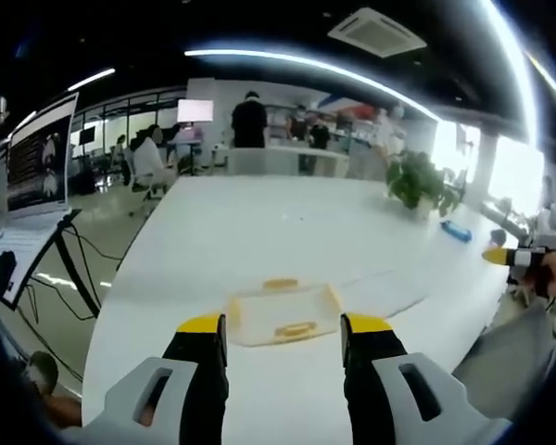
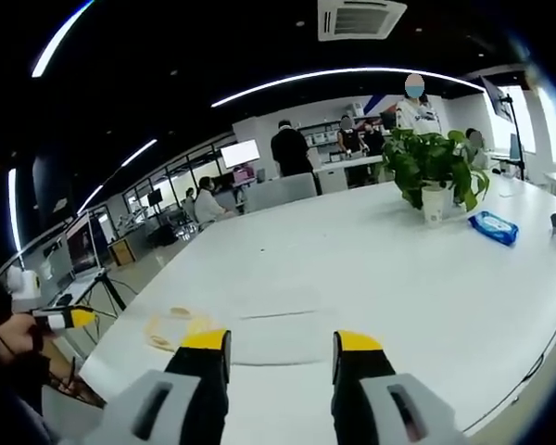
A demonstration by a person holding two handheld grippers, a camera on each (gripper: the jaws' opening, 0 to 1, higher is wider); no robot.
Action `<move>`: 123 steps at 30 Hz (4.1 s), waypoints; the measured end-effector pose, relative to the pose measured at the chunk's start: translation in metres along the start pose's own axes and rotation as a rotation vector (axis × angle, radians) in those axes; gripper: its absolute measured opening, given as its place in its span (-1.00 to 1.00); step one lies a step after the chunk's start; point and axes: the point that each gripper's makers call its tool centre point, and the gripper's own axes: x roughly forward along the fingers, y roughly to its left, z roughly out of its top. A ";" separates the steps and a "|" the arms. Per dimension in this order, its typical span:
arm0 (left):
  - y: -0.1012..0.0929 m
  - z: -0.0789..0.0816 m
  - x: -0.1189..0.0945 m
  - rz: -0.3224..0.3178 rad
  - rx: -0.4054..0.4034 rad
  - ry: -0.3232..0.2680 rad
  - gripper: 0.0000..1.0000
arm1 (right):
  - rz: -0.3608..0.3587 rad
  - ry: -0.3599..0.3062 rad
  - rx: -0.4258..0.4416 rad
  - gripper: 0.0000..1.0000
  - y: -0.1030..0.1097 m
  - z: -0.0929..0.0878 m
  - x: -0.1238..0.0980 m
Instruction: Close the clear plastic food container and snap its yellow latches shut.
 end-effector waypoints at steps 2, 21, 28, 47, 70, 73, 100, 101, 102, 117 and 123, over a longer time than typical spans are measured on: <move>0.001 0.000 0.002 -0.004 0.008 0.006 -0.05 | -0.001 0.000 -0.001 -0.16 0.000 0.001 0.002; 0.021 0.010 0.026 0.001 -0.011 0.012 -0.08 | 0.020 0.007 -0.003 -0.17 0.006 0.016 0.041; 0.020 0.009 0.045 0.000 0.110 0.063 -0.05 | 0.029 0.016 0.007 -0.17 0.009 0.018 0.058; 0.036 0.009 0.079 0.014 0.043 0.063 -0.06 | 0.077 0.029 0.023 -0.19 0.037 0.017 0.095; 0.054 0.004 0.098 0.029 0.013 0.044 -0.07 | 0.226 0.094 -0.018 -0.29 0.123 -0.011 0.138; 0.056 0.001 0.100 0.028 0.011 0.052 -0.08 | 0.251 0.108 -0.021 -0.29 0.135 -0.016 0.143; 0.056 -0.031 0.128 -0.002 0.013 0.129 -0.17 | 0.287 0.275 -0.148 -0.39 0.176 -0.077 0.182; 0.057 -0.032 0.129 -0.002 0.015 0.132 -0.17 | 0.288 0.281 -0.149 -0.40 0.177 -0.079 0.183; 0.057 -0.034 0.130 -0.003 0.015 0.136 -0.18 | 0.289 0.282 -0.147 -0.40 0.177 -0.080 0.184; 0.070 -0.050 0.140 0.041 0.025 0.174 -0.33 | 0.257 0.289 -0.154 -0.53 0.177 -0.095 0.206; 0.073 -0.056 0.141 0.041 0.041 0.186 -0.46 | 0.232 0.301 -0.153 -0.58 0.172 -0.099 0.214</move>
